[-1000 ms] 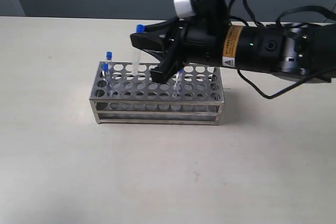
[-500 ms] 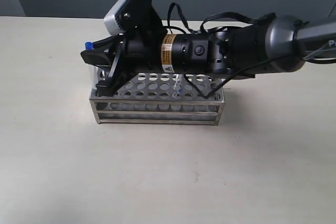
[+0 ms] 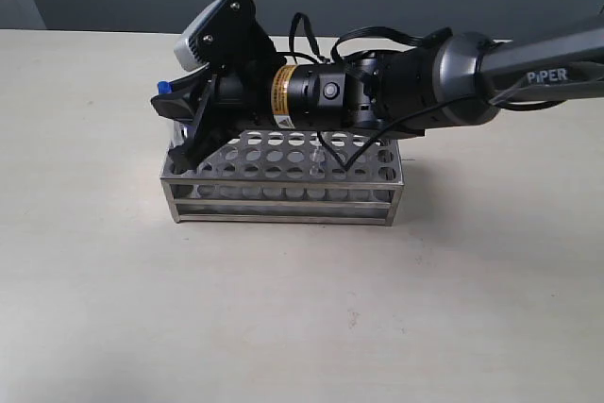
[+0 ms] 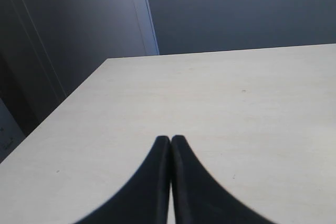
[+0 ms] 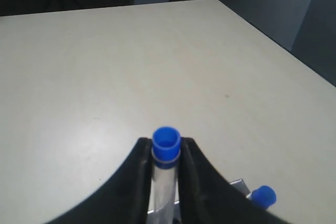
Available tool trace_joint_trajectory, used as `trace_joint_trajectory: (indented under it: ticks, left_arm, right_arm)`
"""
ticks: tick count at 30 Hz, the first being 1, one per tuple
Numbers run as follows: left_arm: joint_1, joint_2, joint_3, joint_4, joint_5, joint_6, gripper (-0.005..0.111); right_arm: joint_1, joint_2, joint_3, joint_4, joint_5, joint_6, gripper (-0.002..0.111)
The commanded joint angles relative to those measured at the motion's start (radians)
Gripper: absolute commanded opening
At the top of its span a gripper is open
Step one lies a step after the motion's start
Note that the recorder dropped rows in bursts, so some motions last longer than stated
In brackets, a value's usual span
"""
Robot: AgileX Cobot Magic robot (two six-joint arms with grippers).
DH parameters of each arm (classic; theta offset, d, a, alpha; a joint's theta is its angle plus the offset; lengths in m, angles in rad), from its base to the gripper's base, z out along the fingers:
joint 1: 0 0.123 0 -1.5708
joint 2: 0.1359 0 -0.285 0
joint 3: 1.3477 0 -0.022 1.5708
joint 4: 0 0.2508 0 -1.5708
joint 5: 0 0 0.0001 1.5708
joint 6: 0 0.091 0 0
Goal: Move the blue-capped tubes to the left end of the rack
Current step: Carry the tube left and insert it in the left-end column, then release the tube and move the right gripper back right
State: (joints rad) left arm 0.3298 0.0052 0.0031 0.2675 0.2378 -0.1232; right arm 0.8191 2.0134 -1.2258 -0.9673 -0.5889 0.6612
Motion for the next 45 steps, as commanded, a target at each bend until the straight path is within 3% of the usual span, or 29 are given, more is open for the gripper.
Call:
trace_joint_trajectory:
  ticks: [1, 11, 12, 15, 17, 22, 26, 29, 30, 32, 34, 39, 43, 45]
  left_arm:
    - [-0.003, -0.005, -0.003, 0.002, -0.004, -0.004, 0.001]
    - [-0.003, -0.005, -0.003, 0.002, -0.004, -0.004, 0.001]
    - [-0.003, -0.005, -0.003, 0.002, -0.004, -0.004, 0.001]
    - [-0.003, -0.005, -0.003, 0.002, -0.004, -0.004, 0.001]
    - [-0.003, -0.005, -0.003, 0.002, -0.004, -0.004, 0.001]
    - [-0.003, -0.005, -0.003, 0.002, -0.004, -0.004, 0.001]
    - [-0.003, -0.005, -0.003, 0.002, -0.004, -0.004, 0.001]
    - [-0.003, -0.005, -0.003, 0.002, -0.004, -0.004, 0.001]
    - [-0.003, -0.005, -0.003, 0.002, -0.004, -0.004, 0.001]
    - [-0.003, -0.005, -0.003, 0.002, -0.004, -0.004, 0.001]
    - [-0.003, -0.005, -0.003, 0.002, -0.004, -0.004, 0.001]
    - [-0.003, -0.005, -0.003, 0.002, -0.004, -0.004, 0.001]
    - [-0.003, -0.005, -0.003, 0.002, -0.004, -0.004, 0.001]
    - [-0.003, -0.005, -0.003, 0.002, -0.004, -0.004, 0.001]
  right_arm:
    - [-0.002, 0.039, -0.014, 0.009, 0.013, -0.008, -0.001]
    - [-0.002, 0.077, -0.014, 0.009, 0.017, 0.03, 0.0]
    - [-0.004, 0.077, -0.014, 0.009, 0.017, 0.033, 0.002]
    - [-0.004, 0.077, -0.014, 0.009, 0.041, 0.059, 0.031]
    - [-0.004, 0.077, -0.014, 0.009, 0.041, 0.059, 0.039]
    - [-0.004, 0.012, -0.014, 0.01, 0.052, 0.066, 0.04]
    - [-0.008, -0.12, -0.012, 0.01, 0.179, 0.099, 0.04]
    - [-0.06, -0.227, 0.064, 0.028, 0.182, 0.067, 0.038]
    - [-0.077, -0.254, 0.099, 0.061, 0.169, 0.036, 0.036]
    - [-0.146, -0.315, 0.243, 0.3, 0.004, -0.168, 0.025]
    - [-0.199, -0.321, 0.399, 0.537, -0.159, -0.328, 0.022]
    - [-0.201, -0.233, 0.454, 0.49, -0.108, -0.337, 0.022]
    - [-0.203, -0.206, 0.454, 0.598, -0.198, -0.405, 0.023]
    - [-0.203, -0.206, 0.452, 0.643, -0.19, -0.463, 0.032]
